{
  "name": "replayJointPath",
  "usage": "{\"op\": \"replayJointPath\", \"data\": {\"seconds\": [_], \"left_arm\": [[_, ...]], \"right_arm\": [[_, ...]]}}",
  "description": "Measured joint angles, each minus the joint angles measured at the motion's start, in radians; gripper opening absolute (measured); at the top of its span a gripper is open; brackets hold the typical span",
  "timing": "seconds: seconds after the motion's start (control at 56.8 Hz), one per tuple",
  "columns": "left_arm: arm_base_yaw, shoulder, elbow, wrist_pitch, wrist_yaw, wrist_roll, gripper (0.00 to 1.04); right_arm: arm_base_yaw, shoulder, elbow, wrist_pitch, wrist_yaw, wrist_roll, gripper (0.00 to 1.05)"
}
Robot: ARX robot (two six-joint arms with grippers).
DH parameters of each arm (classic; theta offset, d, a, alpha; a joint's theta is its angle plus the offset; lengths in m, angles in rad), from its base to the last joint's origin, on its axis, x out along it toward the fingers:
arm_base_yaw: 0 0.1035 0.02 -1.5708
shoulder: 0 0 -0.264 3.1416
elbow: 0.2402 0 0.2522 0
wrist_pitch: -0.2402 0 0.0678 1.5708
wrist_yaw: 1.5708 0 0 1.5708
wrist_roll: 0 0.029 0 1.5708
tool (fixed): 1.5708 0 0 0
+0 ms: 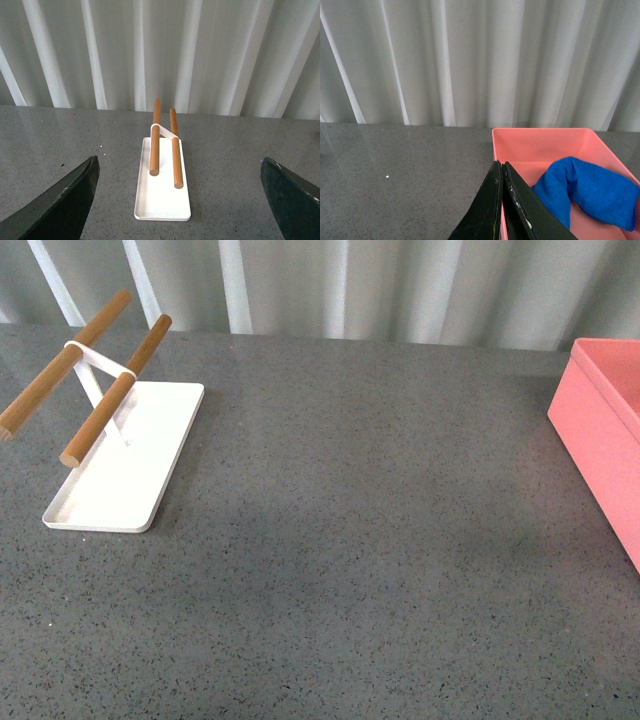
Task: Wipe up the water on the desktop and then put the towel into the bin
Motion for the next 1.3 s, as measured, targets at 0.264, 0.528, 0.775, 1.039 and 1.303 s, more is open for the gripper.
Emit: {"op": "replayJointPath", "data": {"seconds": [0.264,0.528,0.775,1.039,1.303], "left_arm": [[0.000,0.000,0.000,0.000,0.000,0.000,0.98],[0.000,0.000,0.000,0.000,0.000,0.000,0.98],[0.000,0.000,0.000,0.000,0.000,0.000,0.98],[0.000,0.000,0.000,0.000,0.000,0.000,0.98],[0.000,-0.001,0.000,0.000,0.000,0.000,0.98]], "right_arm": [[0.000,-0.114,0.000,-0.110,0.000,0.000,0.03],[0.000,-0.214,0.000,-0.208,0.000,0.000,0.03],[0.000,-0.272,0.000,-0.265,0.000,0.000,0.03],[0.000,-0.452,0.000,-0.450,0.000,0.001,0.03],[0.000,-0.453,0.000,-0.454,0.000,0.001,0.24]]}}
